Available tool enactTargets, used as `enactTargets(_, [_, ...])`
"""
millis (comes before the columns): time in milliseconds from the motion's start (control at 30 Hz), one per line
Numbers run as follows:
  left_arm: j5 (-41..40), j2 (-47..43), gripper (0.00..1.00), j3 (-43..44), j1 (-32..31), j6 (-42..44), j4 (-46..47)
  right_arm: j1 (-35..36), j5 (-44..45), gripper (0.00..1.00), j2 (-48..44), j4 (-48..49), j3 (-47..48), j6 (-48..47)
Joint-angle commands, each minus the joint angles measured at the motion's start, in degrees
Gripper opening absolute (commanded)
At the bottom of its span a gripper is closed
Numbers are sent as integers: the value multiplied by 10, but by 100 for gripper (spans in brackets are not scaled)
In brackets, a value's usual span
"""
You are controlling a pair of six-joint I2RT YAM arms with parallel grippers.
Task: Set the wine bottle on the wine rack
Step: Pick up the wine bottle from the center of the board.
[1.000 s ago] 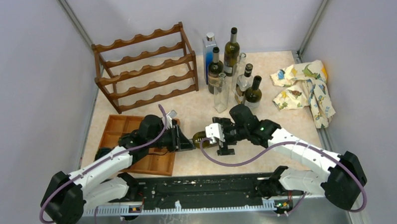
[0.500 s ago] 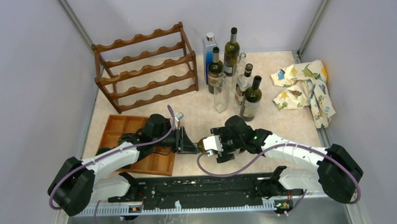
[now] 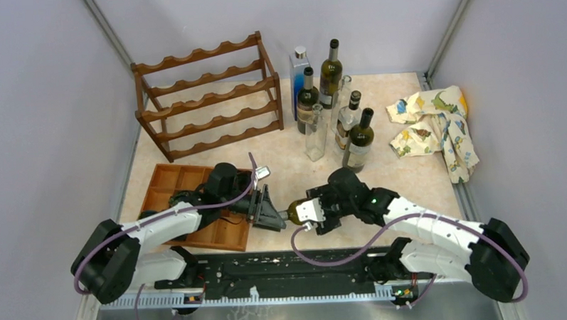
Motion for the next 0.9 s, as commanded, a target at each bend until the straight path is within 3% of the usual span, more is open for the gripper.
enactTargets(0, [83, 25, 90, 20, -1, 24, -15, 7, -38, 0, -59, 6, 17, -70])
enactTargets(233, [111, 97, 84, 83, -20, 63, -88, 42, -21, 0, -40, -30, 30, -135])
enactTargets(400, [105, 117, 71, 110, -37, 83, -128, 64, -5, 0, -17, -30, 42, -140])
enactTargets(867, [25, 148, 69, 155, -50, 201, -316, 65, 34, 0, 27, -53, 97, -118])
